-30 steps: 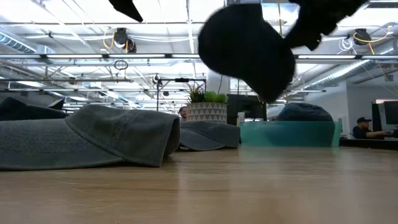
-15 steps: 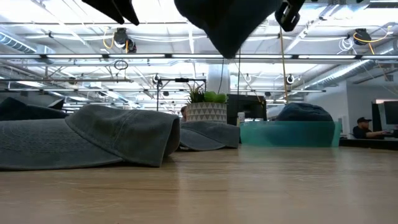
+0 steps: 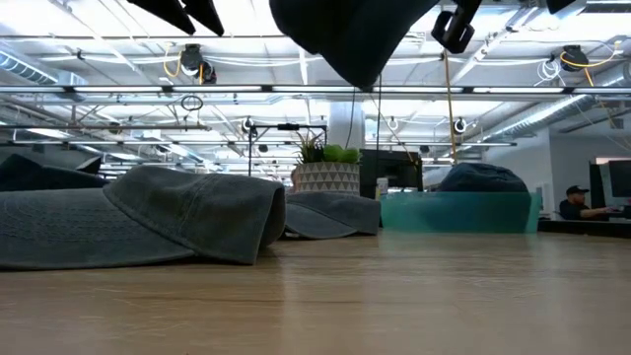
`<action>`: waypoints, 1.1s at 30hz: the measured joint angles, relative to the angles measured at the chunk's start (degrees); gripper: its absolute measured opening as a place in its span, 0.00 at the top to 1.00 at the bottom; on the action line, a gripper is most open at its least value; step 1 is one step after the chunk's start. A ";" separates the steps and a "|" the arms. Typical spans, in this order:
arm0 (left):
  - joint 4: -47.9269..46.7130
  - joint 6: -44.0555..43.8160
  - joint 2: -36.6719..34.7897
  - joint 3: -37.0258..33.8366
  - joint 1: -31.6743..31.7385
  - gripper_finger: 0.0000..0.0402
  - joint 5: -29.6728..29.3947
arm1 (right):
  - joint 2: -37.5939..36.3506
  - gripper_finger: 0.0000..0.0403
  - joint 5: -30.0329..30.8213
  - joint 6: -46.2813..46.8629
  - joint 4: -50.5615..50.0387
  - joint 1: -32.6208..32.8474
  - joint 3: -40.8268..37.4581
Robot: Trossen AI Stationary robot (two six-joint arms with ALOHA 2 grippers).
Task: Pick & Place hat
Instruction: Put the right blue cap into the light blue bin
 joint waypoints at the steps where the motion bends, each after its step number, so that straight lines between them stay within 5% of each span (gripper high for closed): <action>1: 0.88 -0.03 -0.14 0.00 0.00 0.06 1.03 | 0.25 1.00 0.31 -0.04 0.27 -0.47 0.00; 15: 11.64 -4.01 -7.09 0.02 0.00 0.06 5.19 | 9.05 1.00 -6.93 0.70 24.29 -4.74 0.11; 33: 14.06 -14.13 -9.93 0.60 0.00 0.06 7.87 | 19.44 1.00 -16.80 -4.08 22.09 -5.00 14.20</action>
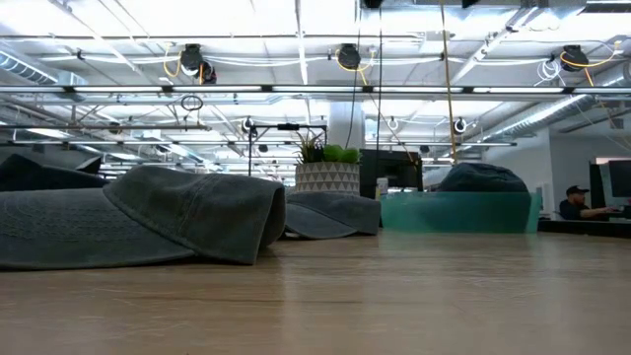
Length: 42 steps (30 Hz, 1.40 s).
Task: Pick & Place hat
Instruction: Put the right blue cap into the light blue bin
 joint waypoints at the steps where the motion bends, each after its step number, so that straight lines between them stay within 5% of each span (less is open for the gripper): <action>1: 0.04 -1.11 0.07 0.42 -0.02 0.06 0.62 | 0.26 1.00 -0.25 -0.91 -0.04 0.00 1.11; 13: 1.33 -11.92 2.51 7.16 0.00 0.06 6.65 | 4.58 1.00 -0.84 -13.63 0.02 -1.40 14.86; 25: 16.56 -19.29 5.23 8.01 0.00 0.06 14.55 | 6.96 1.00 -0.77 -24.43 -0.52 -1.88 22.53; 34: 22.01 -26.62 9.41 7.98 0.04 0.06 12.67 | 7.04 1.00 -0.89 -25.88 -0.81 -0.59 24.12; 42: 30.29 -36.23 12.04 7.89 0.00 0.06 20.22 | 7.13 1.00 -0.83 -25.88 -1.80 0.13 24.07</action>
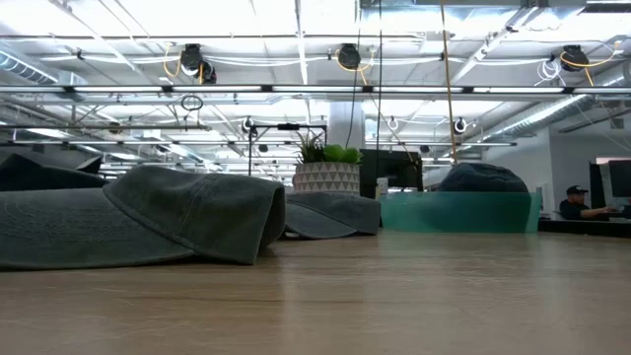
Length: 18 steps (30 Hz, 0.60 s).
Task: Pick & Place hat
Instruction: Put the right blue cap into the light blue bin
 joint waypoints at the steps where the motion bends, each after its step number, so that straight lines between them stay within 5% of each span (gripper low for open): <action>1: 0.98 -0.79 0.39 0.11 0.00 0.06 1.06 | 0.00 1.00 -0.02 0.00 0.05 0.02 0.00; 18: 1.92 -11.17 1.99 0.06 0.00 0.06 9.72 | -0.44 1.00 1.51 -0.26 2.20 0.02 -0.04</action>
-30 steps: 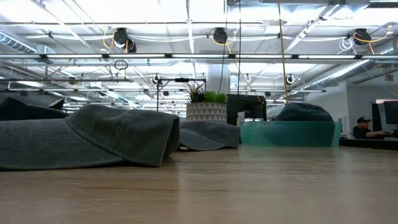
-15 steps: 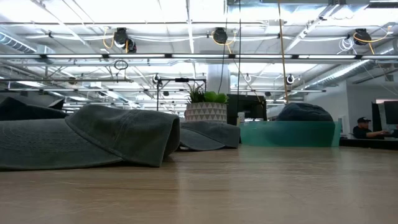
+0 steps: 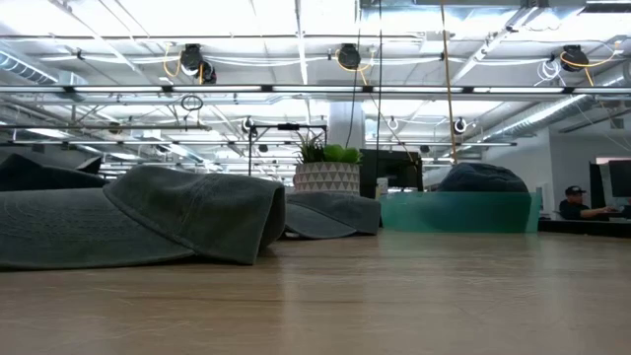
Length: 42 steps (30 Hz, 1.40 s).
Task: Pick & Place hat
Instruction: Put the right blue cap into the light blue bin
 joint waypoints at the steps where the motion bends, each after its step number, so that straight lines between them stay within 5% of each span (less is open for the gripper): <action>1: 0.31 -0.01 -0.04 0.00 0.00 0.07 0.18 | 0.00 1.00 0.00 -0.13 -0.09 0.00 0.00; 5: 1.07 0.54 -0.03 0.00 -0.02 0.15 0.30 | 0.00 1.00 0.00 -0.21 -0.07 0.00 0.00; 18: 1.48 2.40 -0.07 0.00 0.04 0.66 -4.88 | -0.04 1.00 0.18 -0.37 -0.13 0.00 0.00; 25: 2.23 5.39 -0.18 0.05 -0.07 0.95 -1.26 | -0.04 0.96 1.78 1.74 -0.54 -0.07 -0.03; 29: 2.65 6.93 -0.52 0.07 0.11 0.97 -0.19 | -0.02 0.88 7.61 8.42 -0.73 -0.01 -0.11; 34: 0.27 6.52 -1.95 -0.15 1.34 0.98 2.65 | -0.02 0.73 7.43 17.55 -1.38 -0.11 -0.11; 42: -14.20 12.49 -8.28 -0.09 5.26 0.98 4.43 | 0.02 0.41 -1.35 30.61 -4.01 -0.17 -0.04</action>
